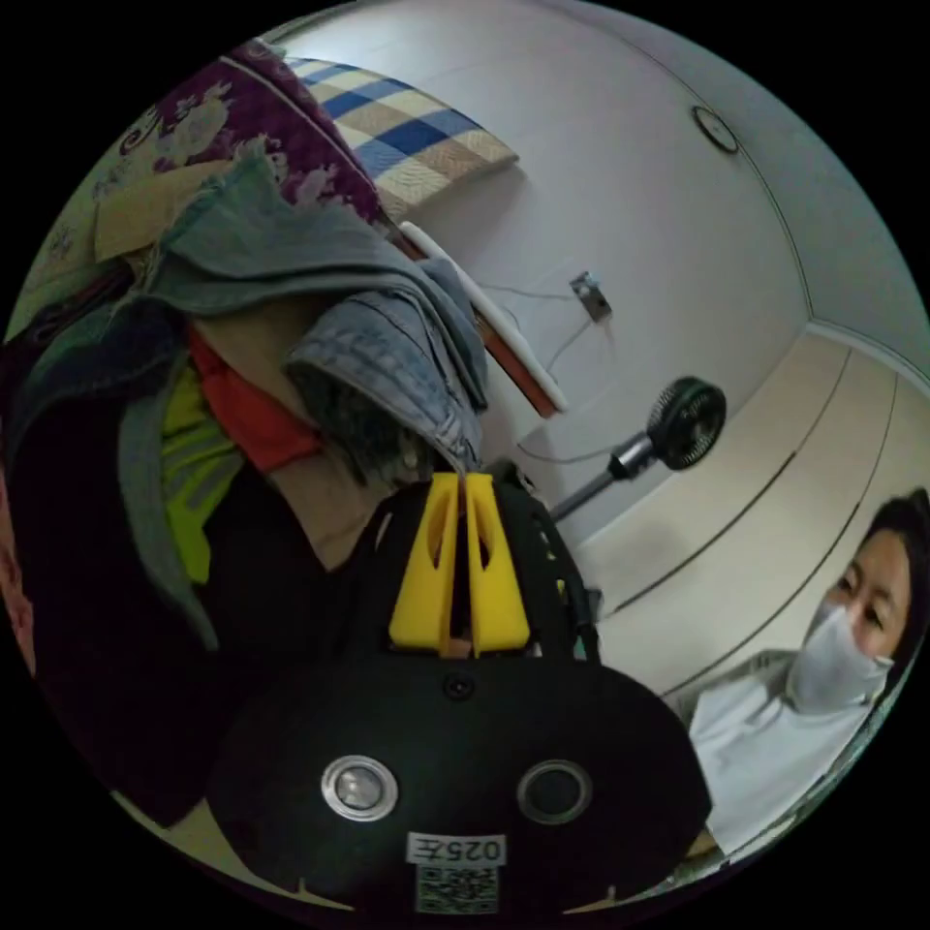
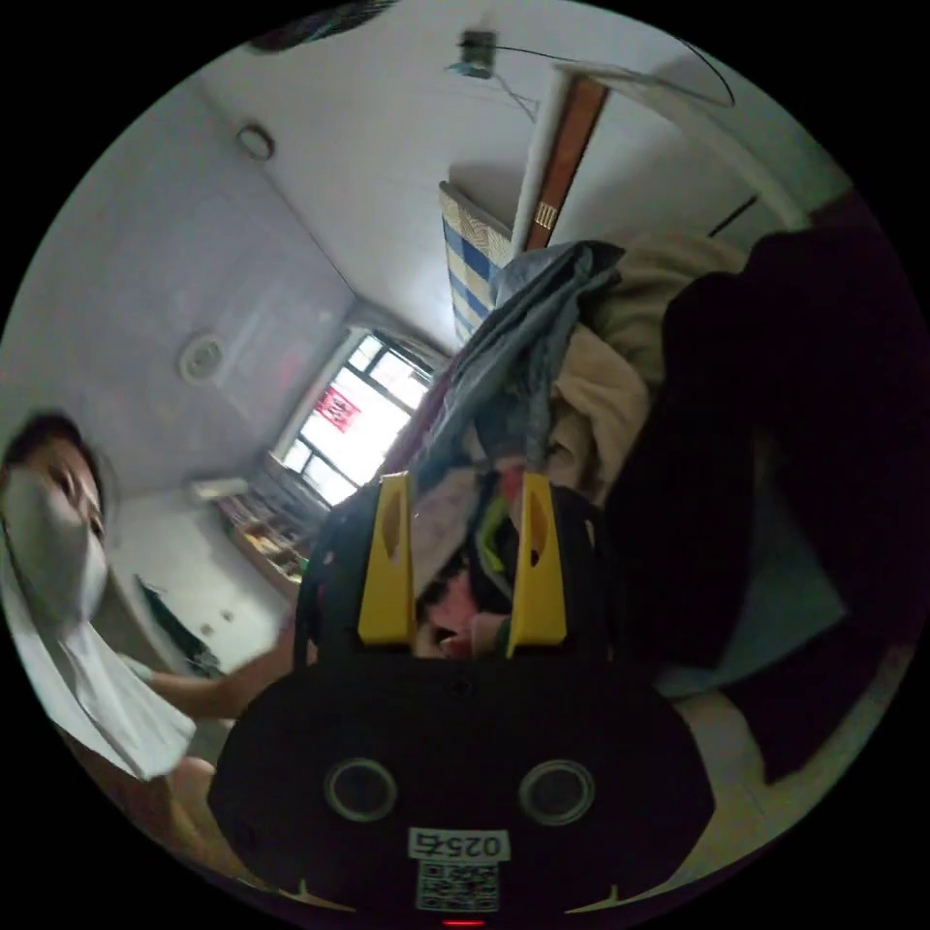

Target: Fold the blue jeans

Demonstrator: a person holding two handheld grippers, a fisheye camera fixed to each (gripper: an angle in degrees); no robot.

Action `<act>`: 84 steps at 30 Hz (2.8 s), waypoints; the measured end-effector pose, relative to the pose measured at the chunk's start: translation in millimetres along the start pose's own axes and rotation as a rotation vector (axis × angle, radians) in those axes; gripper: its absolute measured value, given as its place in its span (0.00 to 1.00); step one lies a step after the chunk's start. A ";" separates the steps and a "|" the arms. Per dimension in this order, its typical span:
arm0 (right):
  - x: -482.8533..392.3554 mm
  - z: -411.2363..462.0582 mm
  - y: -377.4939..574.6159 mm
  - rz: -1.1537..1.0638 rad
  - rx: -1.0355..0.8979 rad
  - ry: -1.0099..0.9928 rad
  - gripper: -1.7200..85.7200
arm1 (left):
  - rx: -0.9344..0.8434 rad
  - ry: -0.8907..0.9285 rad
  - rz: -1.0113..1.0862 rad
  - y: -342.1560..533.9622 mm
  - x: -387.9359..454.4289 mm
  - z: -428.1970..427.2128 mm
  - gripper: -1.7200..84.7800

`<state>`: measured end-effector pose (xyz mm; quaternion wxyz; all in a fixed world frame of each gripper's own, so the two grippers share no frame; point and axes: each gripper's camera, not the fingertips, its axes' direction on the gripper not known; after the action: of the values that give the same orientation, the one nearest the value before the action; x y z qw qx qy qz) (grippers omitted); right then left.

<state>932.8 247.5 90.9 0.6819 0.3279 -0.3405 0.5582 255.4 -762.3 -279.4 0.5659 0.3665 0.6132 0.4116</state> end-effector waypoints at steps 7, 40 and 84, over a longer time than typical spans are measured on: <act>-38.4 96.0 -10.3 0.049 -0.438 -0.257 0.13 | -0.098 -0.034 -0.111 135.9 66.0 -155.9 0.01; -397.2 485.0 606.4 -0.989 -2.023 0.644 0.21 | 0.762 -0.847 -1.002 704.9 528.5 -699.7 0.01; -74.5 132.3 244.3 0.172 -0.650 0.433 0.24 | 0.925 -0.737 -0.959 561.0 882.4 -1023.1 0.01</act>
<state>668.4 137.5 118.7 0.7569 -0.0597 -0.3738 0.5327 -852.8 173.5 -88.5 0.6396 0.3735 0.5867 -0.3274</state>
